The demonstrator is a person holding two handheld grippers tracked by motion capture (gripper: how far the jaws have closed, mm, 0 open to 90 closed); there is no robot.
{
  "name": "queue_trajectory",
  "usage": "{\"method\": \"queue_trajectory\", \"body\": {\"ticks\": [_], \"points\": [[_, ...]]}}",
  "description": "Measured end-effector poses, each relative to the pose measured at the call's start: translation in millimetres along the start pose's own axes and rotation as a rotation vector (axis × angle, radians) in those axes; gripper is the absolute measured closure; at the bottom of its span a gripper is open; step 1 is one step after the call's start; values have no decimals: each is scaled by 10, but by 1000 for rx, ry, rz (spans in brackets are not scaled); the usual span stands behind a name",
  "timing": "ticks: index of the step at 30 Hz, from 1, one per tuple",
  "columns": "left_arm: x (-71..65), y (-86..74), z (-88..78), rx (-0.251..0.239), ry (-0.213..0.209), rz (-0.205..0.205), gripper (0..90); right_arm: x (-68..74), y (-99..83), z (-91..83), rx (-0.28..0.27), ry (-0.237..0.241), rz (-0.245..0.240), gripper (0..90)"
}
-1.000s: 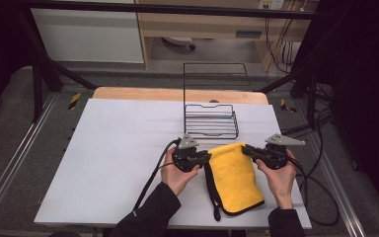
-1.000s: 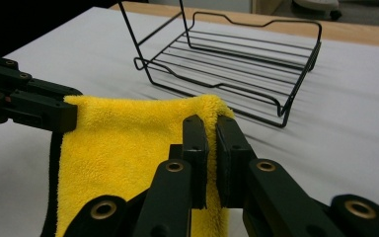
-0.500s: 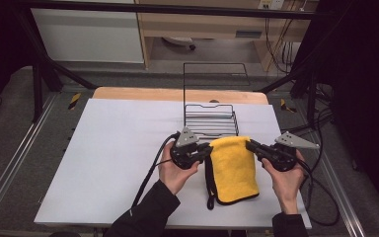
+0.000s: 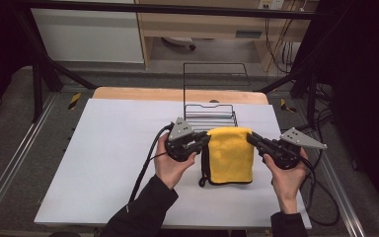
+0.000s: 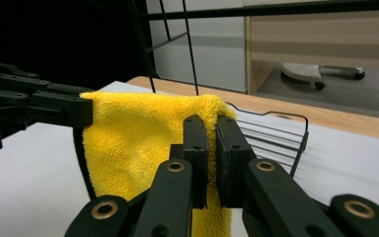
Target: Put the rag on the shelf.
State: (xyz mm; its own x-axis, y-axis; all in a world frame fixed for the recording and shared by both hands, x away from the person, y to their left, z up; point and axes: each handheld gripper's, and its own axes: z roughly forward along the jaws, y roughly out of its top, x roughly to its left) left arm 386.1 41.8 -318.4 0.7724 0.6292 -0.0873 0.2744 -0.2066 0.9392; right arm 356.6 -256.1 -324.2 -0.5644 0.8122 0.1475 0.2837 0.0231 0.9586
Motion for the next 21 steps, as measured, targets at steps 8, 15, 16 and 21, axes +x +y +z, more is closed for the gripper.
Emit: {"method": "queue_trajectory", "body": {"ticks": [8, 15, 16, 21], "points": [[60, 123, -52, -46, 22, 2, 785, 78, 153, 15, -52, -3, -19, 851], [126, 229, -112, -96, 41, 2, 786, 133, 283, 60, -91, -2, -42, 851], [146, 259, -128, -109, 46, 0, 786, 139, 299, 69, -97, -3, -48, 850], [183, 318, -158, -143, 60, 0, 786, 172, 386, 108, -127, 3, -45, 851]]}}
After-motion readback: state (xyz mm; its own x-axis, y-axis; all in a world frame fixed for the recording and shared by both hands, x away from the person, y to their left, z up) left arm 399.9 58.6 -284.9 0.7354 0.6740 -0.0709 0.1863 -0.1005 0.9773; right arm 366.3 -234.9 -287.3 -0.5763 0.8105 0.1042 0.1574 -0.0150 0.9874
